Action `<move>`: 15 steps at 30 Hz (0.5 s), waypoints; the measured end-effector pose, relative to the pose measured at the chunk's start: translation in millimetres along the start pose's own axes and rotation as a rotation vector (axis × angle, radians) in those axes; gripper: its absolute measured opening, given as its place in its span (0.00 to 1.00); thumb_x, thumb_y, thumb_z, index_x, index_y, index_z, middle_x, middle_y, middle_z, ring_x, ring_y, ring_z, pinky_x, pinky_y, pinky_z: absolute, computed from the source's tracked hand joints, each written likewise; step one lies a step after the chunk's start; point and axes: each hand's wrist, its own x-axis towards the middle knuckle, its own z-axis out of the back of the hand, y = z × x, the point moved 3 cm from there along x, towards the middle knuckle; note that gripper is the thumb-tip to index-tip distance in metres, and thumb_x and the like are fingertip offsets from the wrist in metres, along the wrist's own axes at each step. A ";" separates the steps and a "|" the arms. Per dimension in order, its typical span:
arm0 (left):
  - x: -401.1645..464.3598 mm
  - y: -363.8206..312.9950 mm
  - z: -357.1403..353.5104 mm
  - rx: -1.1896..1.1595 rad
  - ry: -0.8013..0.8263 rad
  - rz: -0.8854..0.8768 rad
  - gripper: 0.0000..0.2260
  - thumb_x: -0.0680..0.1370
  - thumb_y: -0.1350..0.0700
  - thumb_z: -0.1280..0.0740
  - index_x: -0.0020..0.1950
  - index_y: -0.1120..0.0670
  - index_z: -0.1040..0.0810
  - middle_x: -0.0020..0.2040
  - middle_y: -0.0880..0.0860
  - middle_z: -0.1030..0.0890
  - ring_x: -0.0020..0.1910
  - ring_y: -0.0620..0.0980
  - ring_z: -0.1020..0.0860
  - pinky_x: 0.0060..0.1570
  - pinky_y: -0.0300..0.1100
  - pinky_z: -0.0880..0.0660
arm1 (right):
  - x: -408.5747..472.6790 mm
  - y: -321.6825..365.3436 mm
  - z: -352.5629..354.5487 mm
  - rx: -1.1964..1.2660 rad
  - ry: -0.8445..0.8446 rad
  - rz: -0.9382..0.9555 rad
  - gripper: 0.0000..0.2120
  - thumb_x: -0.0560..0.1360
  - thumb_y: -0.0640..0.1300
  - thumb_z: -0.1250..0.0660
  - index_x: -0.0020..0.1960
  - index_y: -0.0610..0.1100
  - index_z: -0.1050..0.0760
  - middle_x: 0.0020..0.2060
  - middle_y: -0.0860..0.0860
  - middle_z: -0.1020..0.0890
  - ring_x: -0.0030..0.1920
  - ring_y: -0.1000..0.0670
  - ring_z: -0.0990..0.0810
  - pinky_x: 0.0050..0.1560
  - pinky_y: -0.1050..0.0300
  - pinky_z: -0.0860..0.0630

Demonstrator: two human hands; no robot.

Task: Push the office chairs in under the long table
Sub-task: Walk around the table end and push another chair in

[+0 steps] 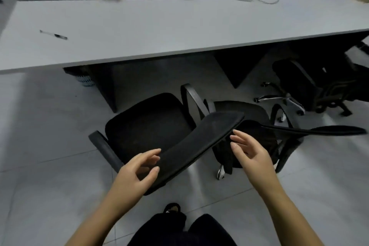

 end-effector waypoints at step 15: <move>47.4 51.3 -110.9 0.706 0.095 0.151 0.25 0.66 0.63 0.28 0.63 0.55 0.25 0.54 0.56 0.18 0.48 0.56 0.19 0.40 0.43 0.21 | 157.9 -76.2 -31.5 -1.197 0.746 0.506 0.22 0.73 0.42 0.37 0.66 0.52 0.31 0.65 0.54 0.25 0.65 0.51 0.29 0.68 0.55 0.40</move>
